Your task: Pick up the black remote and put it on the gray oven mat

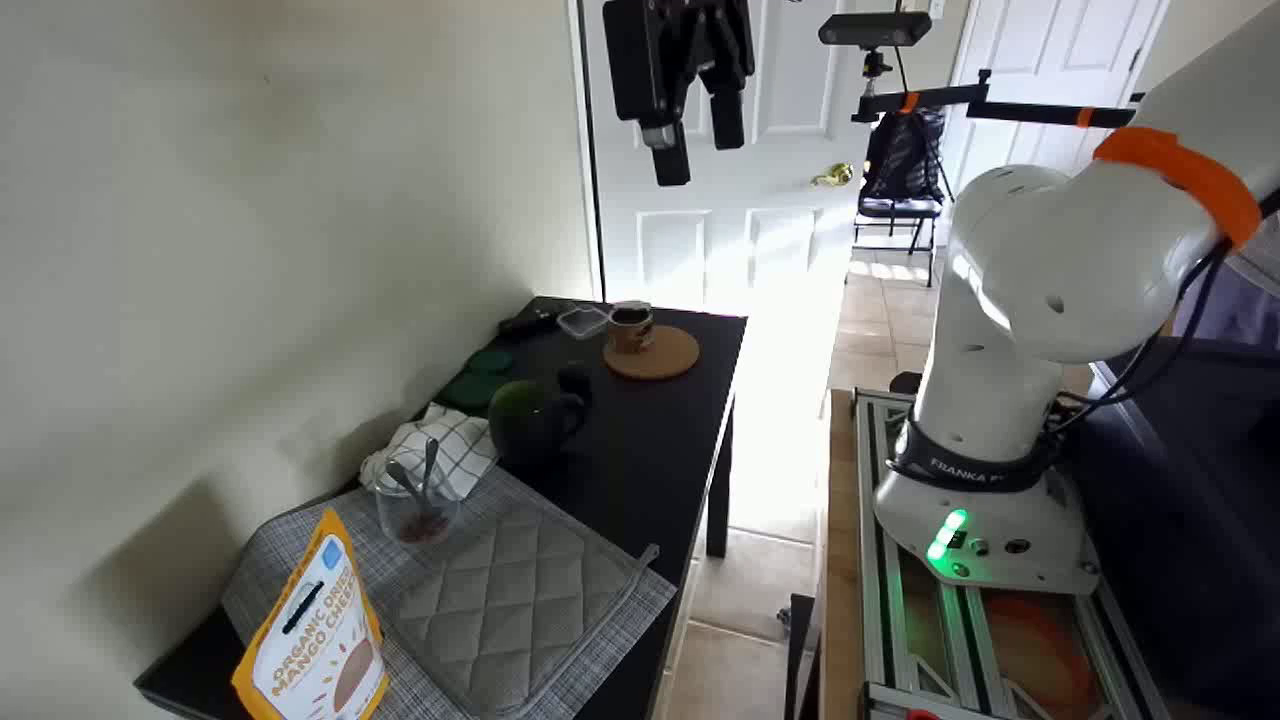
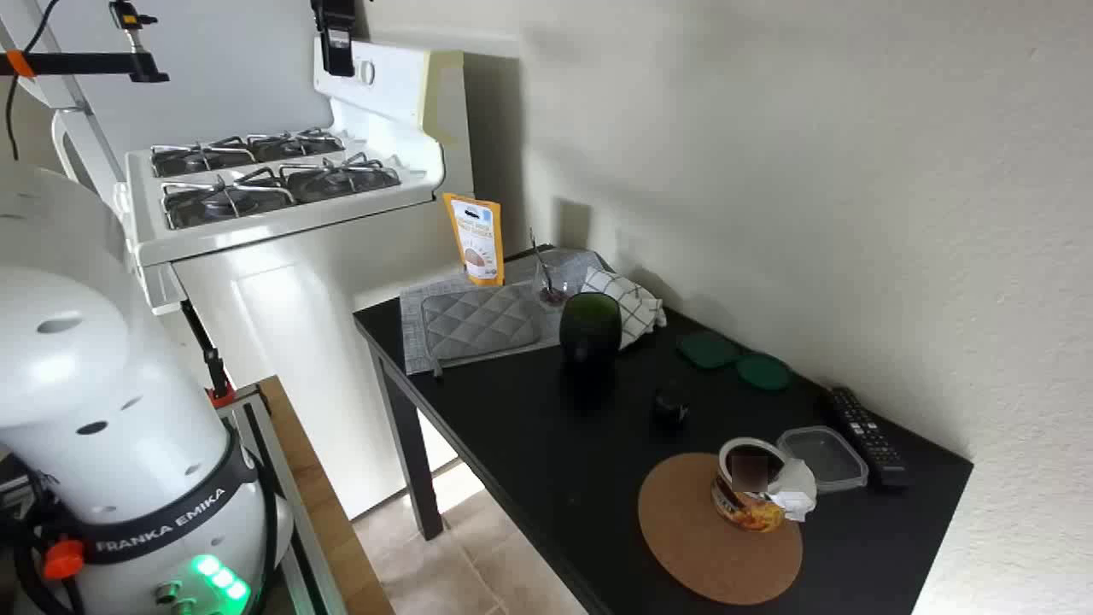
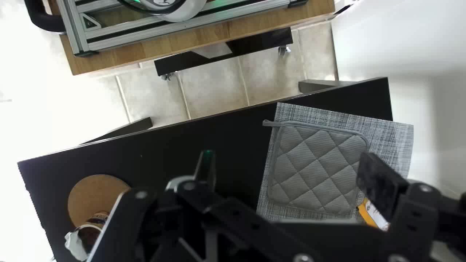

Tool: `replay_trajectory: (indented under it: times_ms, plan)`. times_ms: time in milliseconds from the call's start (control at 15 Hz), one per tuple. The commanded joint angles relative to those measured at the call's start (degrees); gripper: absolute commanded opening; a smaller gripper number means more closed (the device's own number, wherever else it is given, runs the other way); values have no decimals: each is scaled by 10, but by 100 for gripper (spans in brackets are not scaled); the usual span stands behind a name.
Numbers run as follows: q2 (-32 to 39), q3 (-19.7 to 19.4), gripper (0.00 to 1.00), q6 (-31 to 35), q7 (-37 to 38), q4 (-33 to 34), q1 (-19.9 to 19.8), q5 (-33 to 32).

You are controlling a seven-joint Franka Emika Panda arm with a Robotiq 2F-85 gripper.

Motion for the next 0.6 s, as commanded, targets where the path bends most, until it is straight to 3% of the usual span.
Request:
replay_trajectory:
  times_ms: [0, 400, 533]
  plan:
    - [0, 3, 100, -2, -2, 2, -4, 1]
    - [0, 3, 100, -2, -2, 2, -4, 1]
    - [6, -8, 100, 30, 16, 4, -29, -10]
